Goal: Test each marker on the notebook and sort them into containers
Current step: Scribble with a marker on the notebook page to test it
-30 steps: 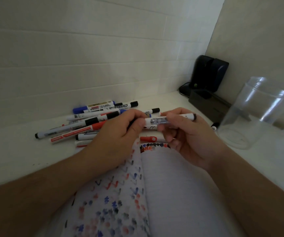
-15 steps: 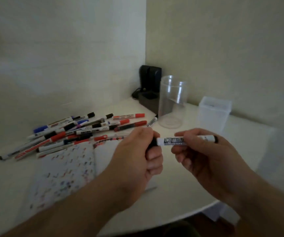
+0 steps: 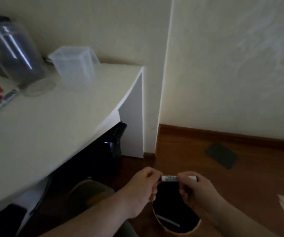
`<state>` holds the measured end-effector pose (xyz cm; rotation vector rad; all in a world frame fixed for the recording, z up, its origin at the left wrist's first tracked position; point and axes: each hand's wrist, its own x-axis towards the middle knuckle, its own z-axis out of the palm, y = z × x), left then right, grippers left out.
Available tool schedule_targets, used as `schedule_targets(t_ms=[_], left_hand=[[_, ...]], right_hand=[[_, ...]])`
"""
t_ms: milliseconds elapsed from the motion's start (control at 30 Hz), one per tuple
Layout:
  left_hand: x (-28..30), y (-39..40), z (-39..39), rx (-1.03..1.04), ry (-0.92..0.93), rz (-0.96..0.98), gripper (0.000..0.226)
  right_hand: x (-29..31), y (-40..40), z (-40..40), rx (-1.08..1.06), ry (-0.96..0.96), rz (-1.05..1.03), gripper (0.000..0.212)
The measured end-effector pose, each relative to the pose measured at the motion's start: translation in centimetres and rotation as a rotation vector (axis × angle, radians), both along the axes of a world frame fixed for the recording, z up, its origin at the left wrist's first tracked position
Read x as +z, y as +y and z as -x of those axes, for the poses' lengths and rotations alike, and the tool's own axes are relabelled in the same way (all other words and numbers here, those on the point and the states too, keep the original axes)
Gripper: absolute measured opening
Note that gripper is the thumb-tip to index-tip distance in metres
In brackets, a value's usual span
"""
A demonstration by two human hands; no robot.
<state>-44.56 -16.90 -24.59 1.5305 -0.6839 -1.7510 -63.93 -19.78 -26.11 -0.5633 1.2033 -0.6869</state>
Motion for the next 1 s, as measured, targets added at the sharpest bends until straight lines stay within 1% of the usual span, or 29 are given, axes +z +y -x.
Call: schedule_targets(t_ms=[67,100,167,267,367,433,467,500,567,600,633,667,700,767,833,900,1000], left_hand=[[-4.4,-0.7,0.9,-0.038,-0.126,-0.155,0.024],[-6.0,-0.9,1.3,-0.073,-0.196,-0.199,0.025],[-8.0,-1.2,2.0,-0.139,-0.288,-0.261,0.024],[-8.4,-1.3,2.8,-0.202,-0.315,-0.332,0.022],[-9.0,-1.6,3.3,-0.280,-0.276,-0.348,0.035],[-9.3,-1.9,3.3,-0.338,-0.301,-0.277,0.042],[-8.9,-2.0,3.3,-0.359,-0.324,-0.238,0.042],[-8.8,-2.2,2.9,-0.355,-0.358,-0.226,0.044],[-7.2,-2.4,1.9,-0.335,-0.406,-0.200,0.050],[-6.0,-2.5,1.2,-0.318,-0.386,-0.181,0.050],[-4.2,-2.5,0.5,-0.318,-0.324,-0.157,0.044],[-1.9,-2.3,-0.2,-0.330,-0.267,-0.107,0.038],[0.4,-2.2,-1.0,-0.334,-0.261,-0.030,0.040],[5.7,-1.3,-3.2,-0.294,-0.276,0.133,0.051],[11.1,0.6,-6.8,-0.200,-0.293,0.323,0.057],[16.4,2.9,-11.1,-0.059,-0.334,0.464,0.055],[22.2,6.8,-19.3,0.149,-0.510,0.553,0.041]], right_hand=[[-5.6,1.0,2.2,-0.137,0.066,-0.141,0.020],[-7.6,1.7,2.9,-0.185,0.094,-0.184,0.019],[-9.9,2.6,3.7,-0.235,0.146,-0.239,0.017],[-10.9,2.5,3.7,-0.254,0.178,-0.285,0.013],[-10.5,1.9,3.3,-0.215,0.158,-0.292,0.009],[-9.6,1.5,3.1,-0.185,0.138,-0.293,0.008],[-9.2,1.4,3.3,-0.193,0.143,-0.295,0.011],[-8.9,1.3,3.5,-0.194,0.158,-0.289,0.019],[-8.4,1.4,4.3,-0.149,0.191,-0.279,0.038],[-7.7,1.5,4.4,-0.126,0.207,-0.267,0.038],[-7.1,1.5,4.3,-0.088,0.226,-0.243,0.033],[-6.1,1.2,3.7,-0.039,0.242,-0.221,0.029],[-4.5,0.7,2.4,0.038,0.240,-0.170,0.028],[0.5,-0.5,-2.2,0.193,0.205,0.003,0.023],[6.8,-1.2,-8.5,0.297,0.109,0.181,0.021],[13.0,-1.0,-14.5,0.445,0.039,0.336,0.023],[19.4,0.1,-22.5,0.673,0.017,0.606,0.023]])
